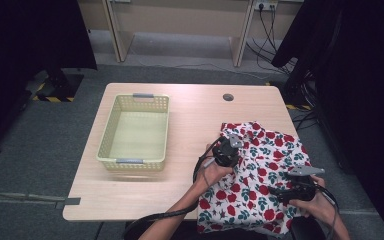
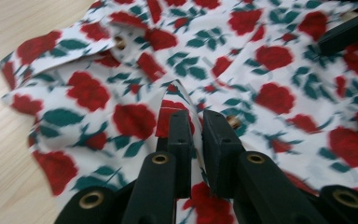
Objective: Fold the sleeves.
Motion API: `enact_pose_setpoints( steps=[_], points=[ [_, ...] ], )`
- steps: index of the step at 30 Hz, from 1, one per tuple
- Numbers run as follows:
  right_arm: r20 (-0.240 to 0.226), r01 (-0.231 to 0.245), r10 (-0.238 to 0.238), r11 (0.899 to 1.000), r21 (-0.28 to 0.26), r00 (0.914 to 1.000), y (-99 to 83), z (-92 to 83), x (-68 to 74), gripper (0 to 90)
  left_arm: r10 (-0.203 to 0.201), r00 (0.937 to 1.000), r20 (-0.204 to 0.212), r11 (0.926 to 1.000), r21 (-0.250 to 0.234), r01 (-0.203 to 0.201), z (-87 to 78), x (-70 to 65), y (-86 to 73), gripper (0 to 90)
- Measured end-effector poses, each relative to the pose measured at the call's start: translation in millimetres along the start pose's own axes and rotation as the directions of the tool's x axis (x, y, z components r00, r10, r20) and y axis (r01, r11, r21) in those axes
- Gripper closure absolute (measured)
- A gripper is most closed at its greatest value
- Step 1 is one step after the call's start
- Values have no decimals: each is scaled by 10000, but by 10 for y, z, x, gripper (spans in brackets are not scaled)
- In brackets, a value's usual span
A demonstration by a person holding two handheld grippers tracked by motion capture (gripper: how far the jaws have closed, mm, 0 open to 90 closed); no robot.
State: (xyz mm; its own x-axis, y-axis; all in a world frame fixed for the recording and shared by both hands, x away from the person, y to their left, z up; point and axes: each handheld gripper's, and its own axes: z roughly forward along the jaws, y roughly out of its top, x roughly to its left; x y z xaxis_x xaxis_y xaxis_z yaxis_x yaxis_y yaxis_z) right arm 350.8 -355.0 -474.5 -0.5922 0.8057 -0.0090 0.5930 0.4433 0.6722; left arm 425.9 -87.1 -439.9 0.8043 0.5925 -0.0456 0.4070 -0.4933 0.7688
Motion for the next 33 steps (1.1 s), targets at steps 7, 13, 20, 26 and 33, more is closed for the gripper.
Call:
enact_pose_setpoints(
  steps=[7,13,20,26,33],
  points=[
    [7,-21,21,10000,-9,10000,-3,-3,3,87,-456,9981,420,9990,29,455,-25,-7,30,584],
    [-2,-2,2,10000,-2,10000,-1,-1,1,86,-730,9953,-639,9948,659,772,-31,220,-199,468],
    [6,-9,9,10000,22,10000,2,0,2,86,-313,9912,-1288,9933,1065,452,-13,347,-365,456],
    [-55,23,-23,10000,14,10000,5,4,9,87,359,9756,-2165,9913,1316,-72,-185,424,-472,486],
    [-33,71,-71,10000,4,10000,9,8,16,89,358,9538,-2983,9895,1443,80,-293,551,-548,482]
  ],
)
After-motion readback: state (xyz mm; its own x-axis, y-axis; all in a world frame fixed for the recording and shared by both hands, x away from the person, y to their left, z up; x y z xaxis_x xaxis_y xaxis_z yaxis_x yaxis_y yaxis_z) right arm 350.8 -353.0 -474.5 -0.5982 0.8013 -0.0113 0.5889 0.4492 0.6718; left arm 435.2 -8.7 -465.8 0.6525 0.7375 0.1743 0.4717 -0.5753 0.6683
